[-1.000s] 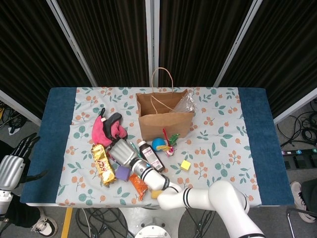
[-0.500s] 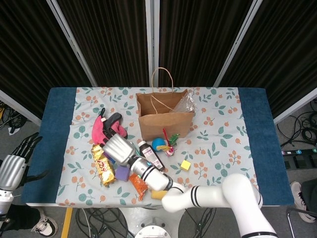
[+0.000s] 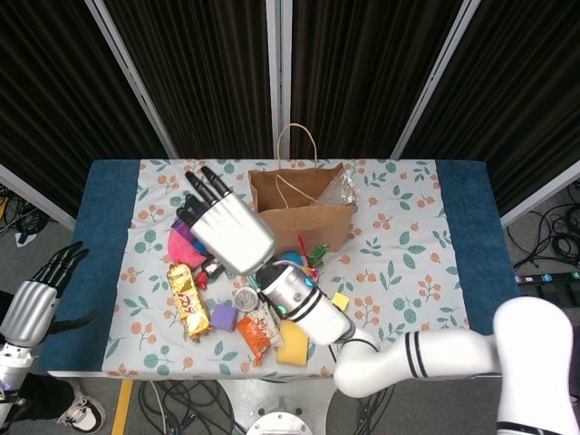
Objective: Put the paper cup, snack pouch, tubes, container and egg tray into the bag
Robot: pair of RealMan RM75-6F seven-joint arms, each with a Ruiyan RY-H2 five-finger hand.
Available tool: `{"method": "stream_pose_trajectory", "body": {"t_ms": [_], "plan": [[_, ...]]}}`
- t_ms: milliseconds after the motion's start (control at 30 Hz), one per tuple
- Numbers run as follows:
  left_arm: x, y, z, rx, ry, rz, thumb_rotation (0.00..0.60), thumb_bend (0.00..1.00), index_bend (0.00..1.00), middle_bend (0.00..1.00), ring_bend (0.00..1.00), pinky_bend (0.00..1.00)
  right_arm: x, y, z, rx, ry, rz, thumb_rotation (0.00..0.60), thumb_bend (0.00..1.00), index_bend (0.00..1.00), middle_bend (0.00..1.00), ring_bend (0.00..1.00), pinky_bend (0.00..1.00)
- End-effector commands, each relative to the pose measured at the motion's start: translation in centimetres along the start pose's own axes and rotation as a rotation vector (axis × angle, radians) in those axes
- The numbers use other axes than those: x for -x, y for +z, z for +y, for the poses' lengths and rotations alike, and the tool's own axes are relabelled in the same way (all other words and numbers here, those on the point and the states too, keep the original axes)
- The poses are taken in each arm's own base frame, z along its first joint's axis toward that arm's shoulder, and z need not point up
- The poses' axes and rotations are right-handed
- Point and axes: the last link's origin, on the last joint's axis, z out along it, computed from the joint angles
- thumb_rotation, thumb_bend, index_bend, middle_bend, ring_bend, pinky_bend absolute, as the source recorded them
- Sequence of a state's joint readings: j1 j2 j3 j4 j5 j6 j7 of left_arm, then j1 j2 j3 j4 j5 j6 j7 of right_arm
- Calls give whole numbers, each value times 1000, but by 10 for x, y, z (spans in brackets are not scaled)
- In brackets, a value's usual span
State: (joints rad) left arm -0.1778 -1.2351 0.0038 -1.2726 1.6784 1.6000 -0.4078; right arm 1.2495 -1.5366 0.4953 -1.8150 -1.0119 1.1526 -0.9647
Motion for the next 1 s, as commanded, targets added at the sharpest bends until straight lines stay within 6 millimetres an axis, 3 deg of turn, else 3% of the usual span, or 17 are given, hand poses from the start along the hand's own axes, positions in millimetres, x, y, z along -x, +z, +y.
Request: {"method": "stream_pose_trajectory", "body": {"t_ms": [33,167,300,500,767,1000], "plan": [[0,1,3,11,2,-1,600,31,97,144,109,260,-32,-14,40,112,-55,61,600,113,564,449,144,181],[2,2,8,30,8,-11,600,31,97,144,109,260,-44,-30,73,204,-95,79,600,116,563,448,144,182],[3,2,12,41,12,-19,600,31,97,144,109,260,-43,-46,100,290,-123,71,600,117,563,445,148,184],[4,5,18,63,25,-30,600,30,97,144,109,260,-21,-61,135,387,-113,23,600,133,563,444,156,186],[5,15,31,87,19,-11,600,31,97,144,109,260,19,-54,148,427,-85,-29,600,146,573,438,156,190],[7,16,29,77,22,-17,600,31,97,144,109,260,37,-47,144,431,-96,-48,600,146,573,438,156,190]]}}
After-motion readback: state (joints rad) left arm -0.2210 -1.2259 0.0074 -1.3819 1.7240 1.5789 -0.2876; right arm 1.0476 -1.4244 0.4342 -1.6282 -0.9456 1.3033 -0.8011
